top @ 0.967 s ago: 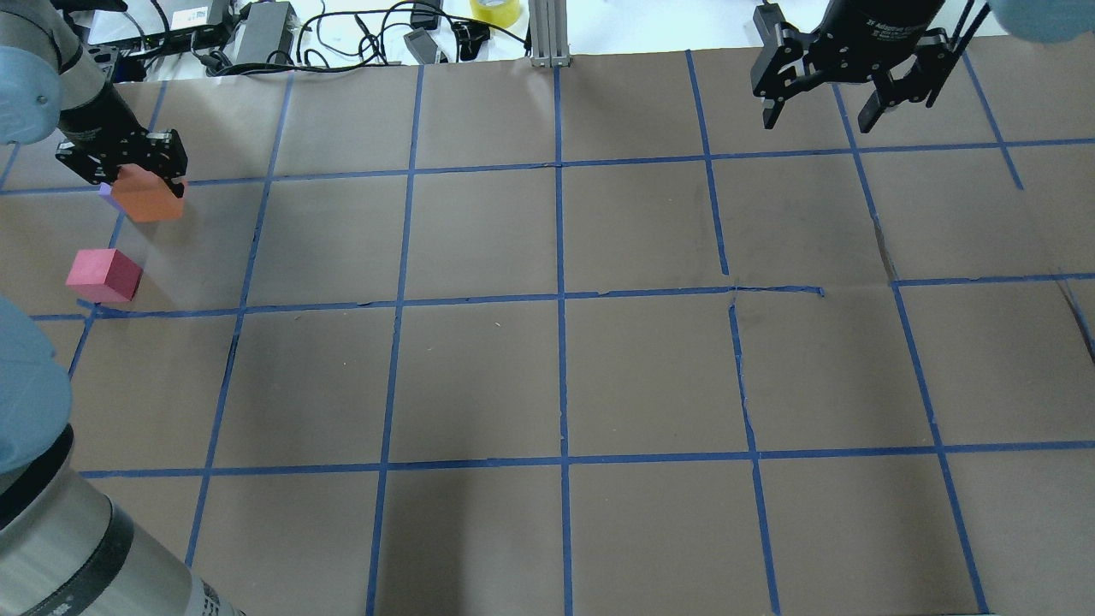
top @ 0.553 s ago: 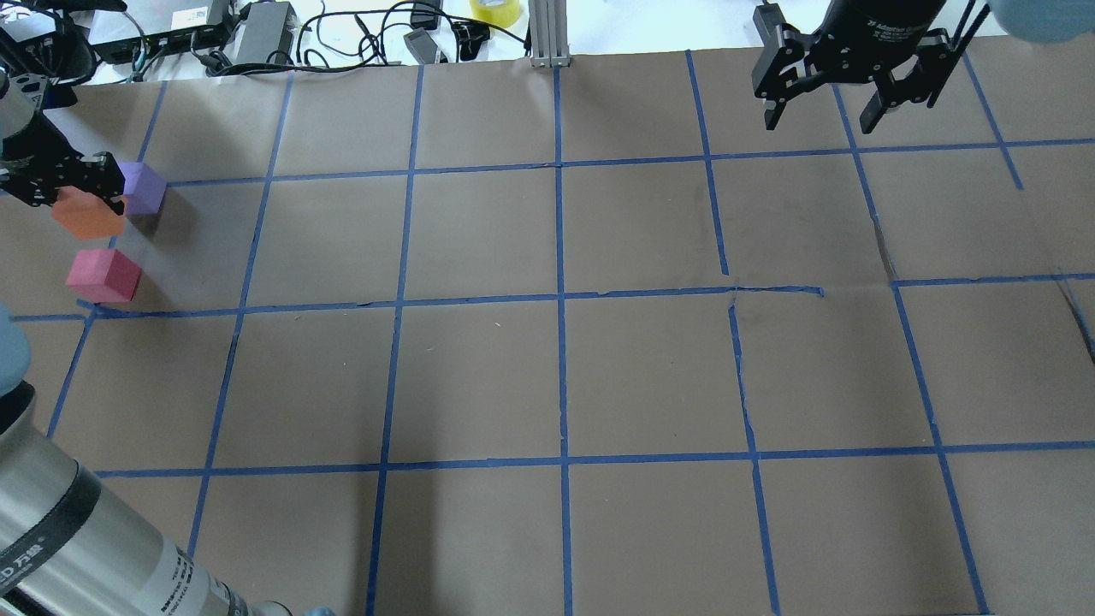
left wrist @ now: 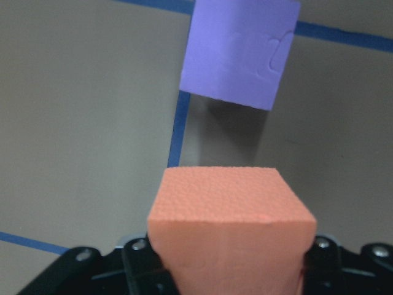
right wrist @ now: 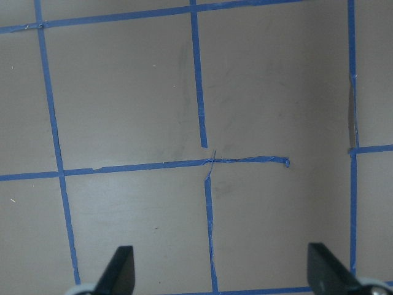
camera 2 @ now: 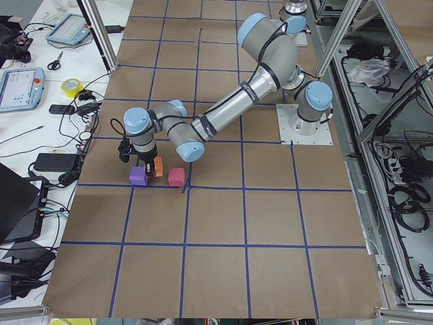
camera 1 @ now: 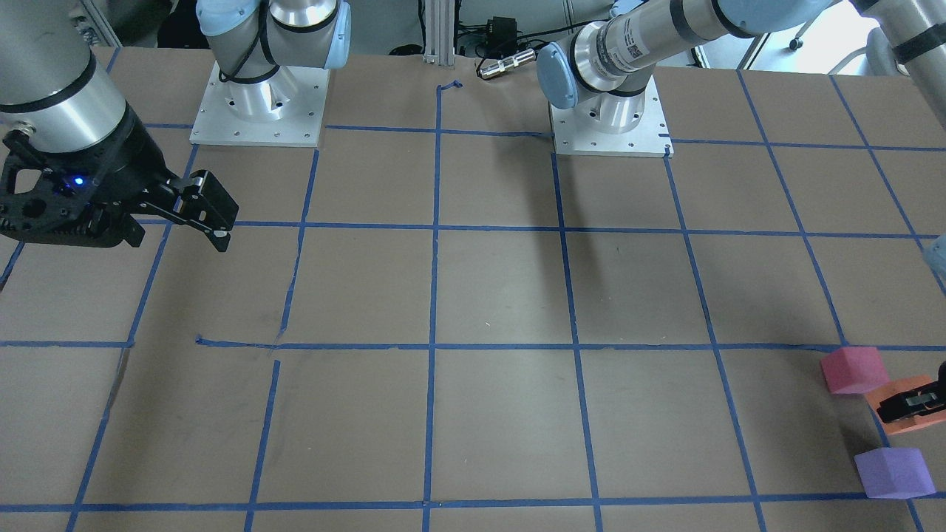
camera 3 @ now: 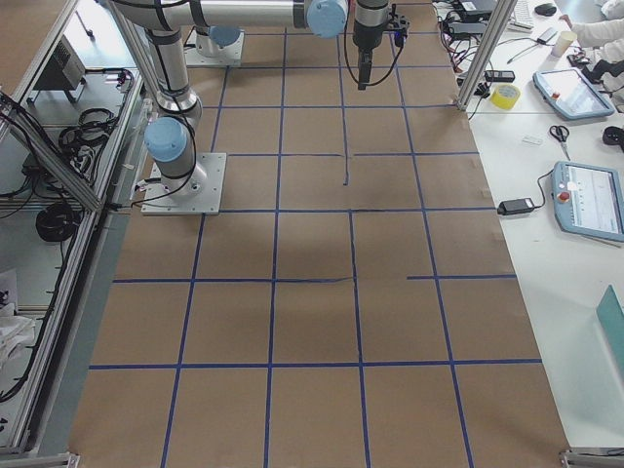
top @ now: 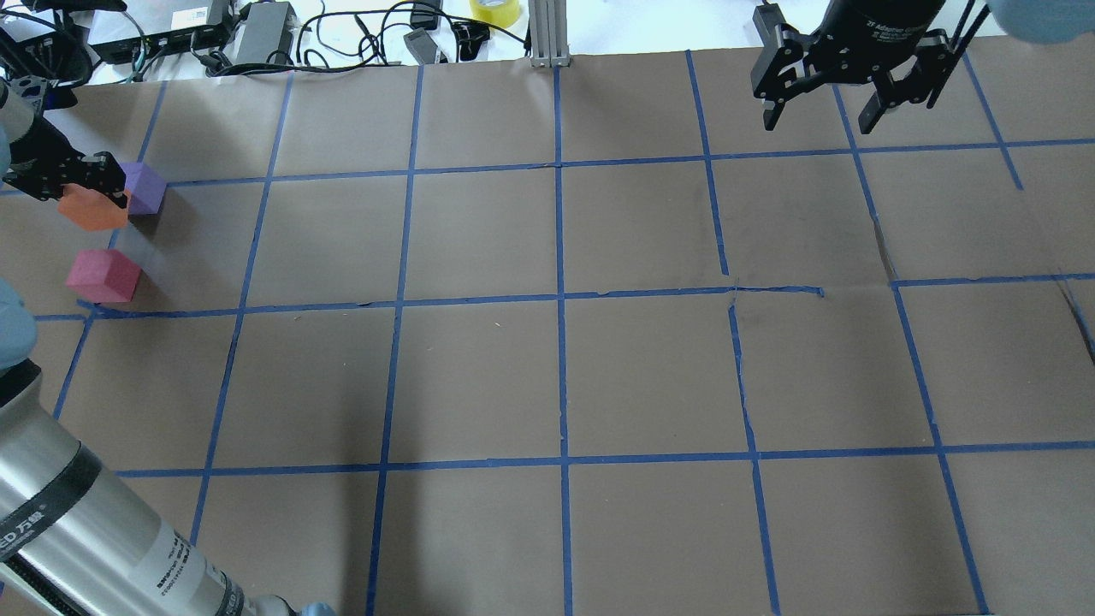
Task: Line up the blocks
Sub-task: 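Lower the orange cube between the purple and pink cubes with the left gripper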
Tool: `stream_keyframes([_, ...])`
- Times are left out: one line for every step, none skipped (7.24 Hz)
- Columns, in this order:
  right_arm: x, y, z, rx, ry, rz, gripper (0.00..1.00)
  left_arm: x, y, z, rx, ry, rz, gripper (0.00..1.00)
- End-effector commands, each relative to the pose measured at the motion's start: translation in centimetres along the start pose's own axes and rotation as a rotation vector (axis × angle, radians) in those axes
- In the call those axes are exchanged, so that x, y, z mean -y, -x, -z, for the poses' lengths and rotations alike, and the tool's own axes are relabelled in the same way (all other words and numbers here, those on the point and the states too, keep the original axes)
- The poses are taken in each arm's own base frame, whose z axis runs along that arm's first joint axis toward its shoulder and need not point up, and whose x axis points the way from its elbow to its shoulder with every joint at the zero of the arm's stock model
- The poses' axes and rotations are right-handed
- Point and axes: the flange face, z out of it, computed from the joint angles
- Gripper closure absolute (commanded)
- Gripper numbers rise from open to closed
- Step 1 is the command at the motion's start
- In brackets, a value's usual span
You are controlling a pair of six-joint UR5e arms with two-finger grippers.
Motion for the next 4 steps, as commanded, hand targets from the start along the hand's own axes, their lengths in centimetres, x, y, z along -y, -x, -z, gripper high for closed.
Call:
stream_keyframes([0.03,-0.01,-0.18,-0.001,0.003,0.000,0.00,0.08,0.03,-1.05,-0.008,0.011,-0.060,1.00])
stream_keyframes([0.06,0.02,-0.15,0.003,0.000,0.000,0.00,0.01,0.06,-0.98,-0.004,0.017,-0.069,1.00])
stream_keyframes([0.07,-0.02,-0.15,-0.002,0.000,0.000,0.00,-0.15,0.13,-0.81,-0.003,0.019,-0.071,1.00])
stream_keyframes([0.07,-0.02,-0.15,-0.002,0.000,0.000,0.00,-0.19,0.12,-0.99,-0.004,0.022,-0.075,1.00])
